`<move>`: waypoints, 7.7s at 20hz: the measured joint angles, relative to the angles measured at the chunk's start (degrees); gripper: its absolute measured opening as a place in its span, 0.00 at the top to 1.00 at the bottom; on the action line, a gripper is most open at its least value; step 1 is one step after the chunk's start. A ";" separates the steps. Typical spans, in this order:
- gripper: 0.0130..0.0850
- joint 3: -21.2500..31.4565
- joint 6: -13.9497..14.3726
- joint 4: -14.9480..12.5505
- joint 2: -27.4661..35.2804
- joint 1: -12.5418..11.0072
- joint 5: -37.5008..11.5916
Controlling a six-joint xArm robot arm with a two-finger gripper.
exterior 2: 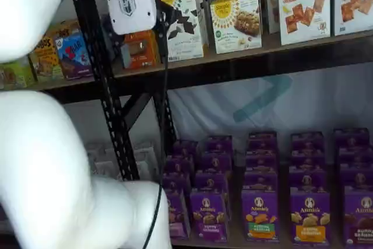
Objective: Pick up the purple box with a pink patch in the middle, on the bottom shelf, the first box from the left
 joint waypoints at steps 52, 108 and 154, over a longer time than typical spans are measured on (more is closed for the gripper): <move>0.00 41.74 7.11 -0.46 -0.15 8.15 -40.83; 0.00 30.76 12.13 2.81 65.34 17.82 -91.60; 0.00 -0.48 11.70 3.99 88.93 18.29 -89.69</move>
